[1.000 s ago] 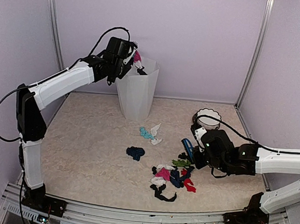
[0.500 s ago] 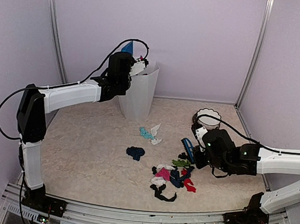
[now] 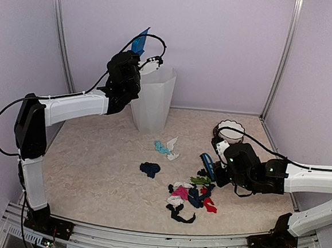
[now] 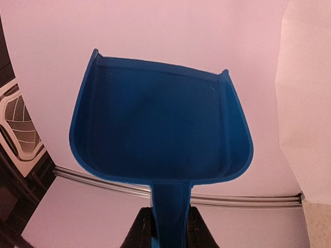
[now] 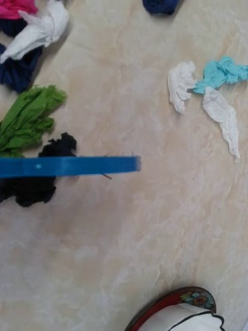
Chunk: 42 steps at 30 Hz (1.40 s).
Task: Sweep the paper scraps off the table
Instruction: Dump the paper scraps in the dustpan into the trash bin, then sweep the paper scraps at the center of the board.
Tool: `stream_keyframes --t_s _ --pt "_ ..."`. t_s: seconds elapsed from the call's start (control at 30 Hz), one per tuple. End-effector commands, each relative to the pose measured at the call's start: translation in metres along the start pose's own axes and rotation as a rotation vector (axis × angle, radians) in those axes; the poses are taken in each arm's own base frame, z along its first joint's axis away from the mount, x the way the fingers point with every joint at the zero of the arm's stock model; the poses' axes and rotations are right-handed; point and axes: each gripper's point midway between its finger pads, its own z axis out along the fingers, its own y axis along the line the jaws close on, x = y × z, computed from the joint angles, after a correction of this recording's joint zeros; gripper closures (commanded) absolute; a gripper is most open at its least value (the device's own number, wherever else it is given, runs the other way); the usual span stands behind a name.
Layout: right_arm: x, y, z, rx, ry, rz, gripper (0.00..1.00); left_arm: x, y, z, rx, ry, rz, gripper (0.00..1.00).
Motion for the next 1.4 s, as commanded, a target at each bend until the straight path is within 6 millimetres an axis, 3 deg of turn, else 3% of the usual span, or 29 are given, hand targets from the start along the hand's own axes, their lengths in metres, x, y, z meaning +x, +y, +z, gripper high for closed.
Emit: stream_keyframes --t_s 0.0,0.27,0.53,0.73,0.97,1.17,1.37 --pt "-0.012 -0.001 -0.004 -0.01 -0.04 0.035 1.0 0.007 0.03 -0.006 -0.042 -0.028 -0.065 1.0" --pt "-0.025 -0.002 -0.012 -0.02 -0.085 0.04 1.0 0.012 0.038 -0.004 0.034 -0.045 -0.283 1.0" --pt "-0.05 -0.009 -0.029 -0.017 -0.153 0.031 1.0 0.024 0.059 -0.006 0.088 -0.043 -0.561 1.0" --pt "-0.064 -0.008 -0.038 -0.039 -0.193 0.029 1.0 0.033 0.071 -0.02 0.166 -0.07 -0.788 1.0" --pt "-0.082 0.006 -0.049 -0.146 -0.225 0.03 1.0 0.053 0.086 -0.052 0.307 -0.081 -1.068 1.0" --pt "-0.078 0.02 -0.056 -0.251 -0.188 0.037 1.0 0.073 0.06 -0.097 0.483 -0.017 -1.236 1.0" --pt "-0.058 0.039 -0.069 -0.397 -0.082 0.032 1.0 0.094 0.021 -0.143 0.68 0.065 -1.401 1.0"
